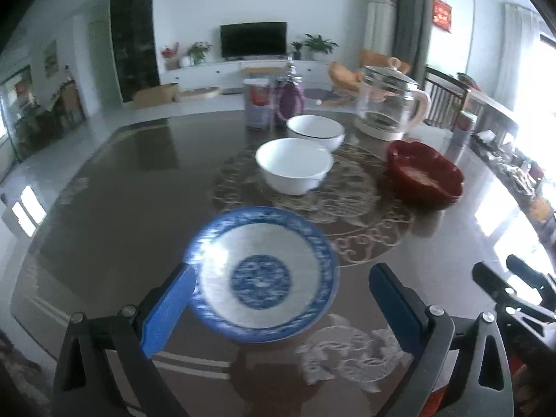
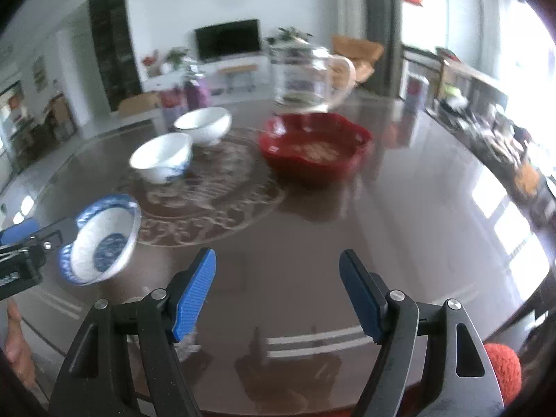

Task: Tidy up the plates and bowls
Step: 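Lift the blue-and-white plate with the left gripper toward the red plates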

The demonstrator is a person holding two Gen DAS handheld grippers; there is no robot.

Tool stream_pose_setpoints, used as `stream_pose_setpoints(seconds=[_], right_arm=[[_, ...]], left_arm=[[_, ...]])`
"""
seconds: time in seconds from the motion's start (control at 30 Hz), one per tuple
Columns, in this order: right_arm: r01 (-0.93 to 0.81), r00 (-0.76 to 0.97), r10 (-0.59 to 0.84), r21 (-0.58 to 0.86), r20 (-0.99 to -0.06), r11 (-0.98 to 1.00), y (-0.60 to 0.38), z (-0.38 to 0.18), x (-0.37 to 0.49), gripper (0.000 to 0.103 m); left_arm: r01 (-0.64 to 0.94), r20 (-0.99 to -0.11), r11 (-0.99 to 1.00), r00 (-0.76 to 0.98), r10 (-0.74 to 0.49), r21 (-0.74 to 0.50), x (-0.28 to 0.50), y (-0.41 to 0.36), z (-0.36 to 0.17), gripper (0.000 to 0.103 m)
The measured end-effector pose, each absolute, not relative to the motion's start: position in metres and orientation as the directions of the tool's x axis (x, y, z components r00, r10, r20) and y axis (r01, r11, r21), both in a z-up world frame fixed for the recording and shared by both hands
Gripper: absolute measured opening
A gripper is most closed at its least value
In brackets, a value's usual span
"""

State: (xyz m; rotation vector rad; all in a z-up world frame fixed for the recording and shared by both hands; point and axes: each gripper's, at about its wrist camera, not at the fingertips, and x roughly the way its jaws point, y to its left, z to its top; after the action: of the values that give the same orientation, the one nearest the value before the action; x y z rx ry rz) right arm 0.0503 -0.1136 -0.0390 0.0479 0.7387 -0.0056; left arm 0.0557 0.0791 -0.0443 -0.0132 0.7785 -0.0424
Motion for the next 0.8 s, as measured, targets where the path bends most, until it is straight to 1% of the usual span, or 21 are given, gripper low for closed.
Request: stream_pose_setpoints(seconds=[0.2, 0.47, 0.57, 0.67, 0.8], right_arm=[[-0.04, 0.769, 0.026, -0.008, -0.639, 0.999, -0.083, -0.029, 0.046, 0.077], [-0.07, 0.744, 0.06, 0.012, -0.665, 0.998, -0.072, -0.046, 0.05, 0.077], [-0.099, 0.748, 0.09, 0.024, -0.657, 0.995, -0.067, -0.046, 0.051, 0.077], [-0.144, 0.747, 0.141, 0.048, -0.65, 0.988, -0.061, -0.047, 0.056, 0.077], [-0.182, 0.712, 0.205, 0.105, -0.671, 0.978, -0.051, -0.057, 0.07, 0.077]], left_arm=[[0.006, -0.708, 1.0, 0.706, -0.008, -0.006, 0.058, 0.095, -0.047, 0.099], [-0.032, -0.735, 0.999, 0.677, 0.032, 0.014, 0.071, 0.113, -0.063, 0.099], [-0.037, -0.747, 0.999, 0.665, -0.003, -0.037, 0.076, 0.133, -0.067, 0.099], [-0.058, -0.769, 0.991, 0.637, -0.056, -0.121, 0.084, 0.161, -0.075, 0.099], [-0.105, -0.787, 0.974, 0.609, -0.097, -0.201, 0.092, 0.192, -0.085, 0.099]])
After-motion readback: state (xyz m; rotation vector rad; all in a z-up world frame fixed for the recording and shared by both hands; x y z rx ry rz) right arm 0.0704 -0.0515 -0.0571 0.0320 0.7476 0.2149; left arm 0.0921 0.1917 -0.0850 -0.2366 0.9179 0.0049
